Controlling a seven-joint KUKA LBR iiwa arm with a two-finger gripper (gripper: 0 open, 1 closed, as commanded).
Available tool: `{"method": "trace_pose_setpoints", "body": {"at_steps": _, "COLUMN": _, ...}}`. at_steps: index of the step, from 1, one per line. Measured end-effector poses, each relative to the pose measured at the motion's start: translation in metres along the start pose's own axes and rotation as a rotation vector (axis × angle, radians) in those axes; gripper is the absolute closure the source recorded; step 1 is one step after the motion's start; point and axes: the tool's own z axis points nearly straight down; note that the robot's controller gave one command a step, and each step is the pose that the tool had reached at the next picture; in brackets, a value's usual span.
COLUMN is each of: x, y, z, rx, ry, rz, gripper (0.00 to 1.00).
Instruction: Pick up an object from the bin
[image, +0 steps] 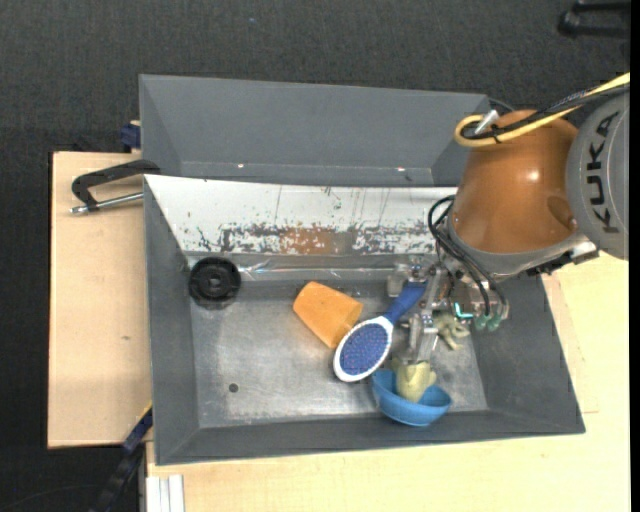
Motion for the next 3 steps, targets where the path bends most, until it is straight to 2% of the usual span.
{"method": "trace_pose_setpoints", "body": {"at_steps": 1, "x": -0.013, "y": 0.009, "z": 0.13, "rx": 0.0, "ry": -0.003, "rz": -0.404, "gripper": 0.0}}
{"method": "trace_pose_setpoints", "body": {"at_steps": 2, "x": 0.023, "y": 0.03, "z": 0.128, "rx": 0.001, "ry": -0.01, "rz": -0.46, "gripper": 0.0}}
{"method": "trace_pose_setpoints", "body": {"at_steps": 3, "x": 0.022, "y": 0.031, "z": 0.127, "rx": 0.001, "ry": -0.011, "rz": -0.46, "gripper": 0.0}}
